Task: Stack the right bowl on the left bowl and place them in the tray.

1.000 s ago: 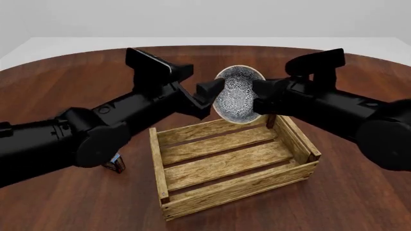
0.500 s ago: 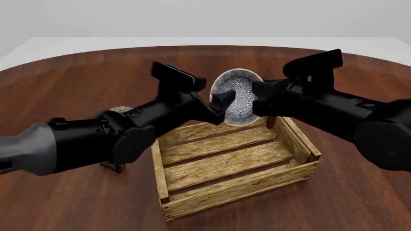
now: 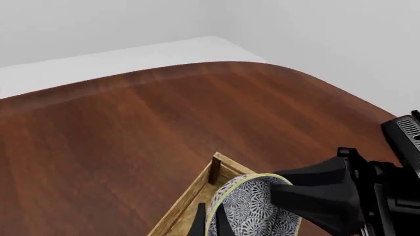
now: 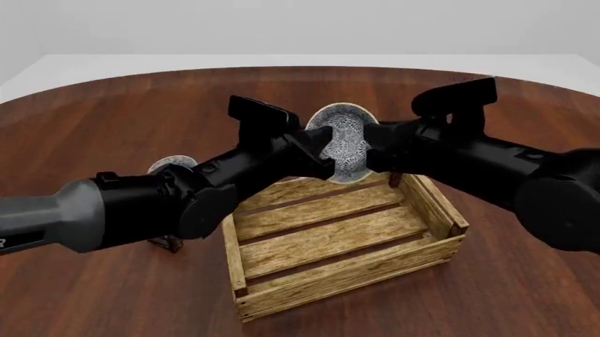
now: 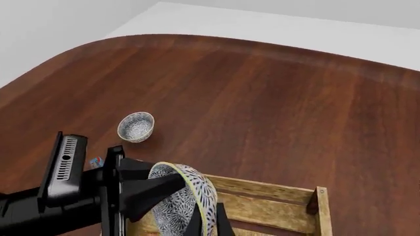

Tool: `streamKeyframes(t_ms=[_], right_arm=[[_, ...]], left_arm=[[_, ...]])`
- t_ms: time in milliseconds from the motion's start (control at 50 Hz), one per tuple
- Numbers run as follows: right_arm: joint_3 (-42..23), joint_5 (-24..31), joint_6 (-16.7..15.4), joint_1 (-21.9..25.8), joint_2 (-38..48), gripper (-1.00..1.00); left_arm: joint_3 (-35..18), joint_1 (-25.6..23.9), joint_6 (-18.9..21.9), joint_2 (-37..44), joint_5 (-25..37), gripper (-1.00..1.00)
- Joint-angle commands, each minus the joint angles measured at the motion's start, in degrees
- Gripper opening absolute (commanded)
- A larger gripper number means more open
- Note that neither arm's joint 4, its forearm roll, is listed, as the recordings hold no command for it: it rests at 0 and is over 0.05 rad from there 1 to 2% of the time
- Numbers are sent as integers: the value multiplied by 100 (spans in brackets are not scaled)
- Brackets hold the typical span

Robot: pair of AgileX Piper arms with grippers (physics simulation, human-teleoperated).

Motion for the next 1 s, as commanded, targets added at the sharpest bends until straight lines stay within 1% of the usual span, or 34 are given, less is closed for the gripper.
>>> streamKeyframes(t_ms=[20,60,80,120,220,280,360,380,500,560,660,720,760,880,900,920,1000], right_arm=[[-90,-12,63,-19,-112,-100],[-85,-16,63,-6,-113,-100],[-83,-12,31,-10,-123,100],[-72,-5,37,23,-152,100],[-38,8,82,101,-197,100],[8,46,109,144,-282,100],[48,91,145,196,-390,100],[52,93,160,210,-402,100],[102,144,176,326,-536,100],[109,166,131,334,-584,100],[101,140,156,302,-634,100],[82,80,243,284,-609,100],[75,38,246,278,-571,100],[42,-21,184,166,-453,100],[45,-10,193,169,-478,100],[45,4,182,144,-516,100],[45,10,176,70,-564,100]], left_arm=[[122,85,122,51,6,-100],[131,119,116,26,-14,-100],[134,148,127,-3,-14,-100],[133,173,161,-24,-21,-100],[47,159,90,-5,63,-100],[-111,258,49,109,134,-100],[-215,372,146,61,212,-100],[-238,378,118,43,237,-100],[-389,675,165,18,331,-100],[-367,749,180,-42,352,-100],[-328,854,249,-208,498,-100],[-220,991,348,-453,600,-100],[-172,1096,398,-584,675,-100],[-90,1383,475,-972,935,-100],[31,1380,486,-1009,848,-100],[68,1395,444,-1092,896,-100],[41,1509,490,-1264,1122,-100]])
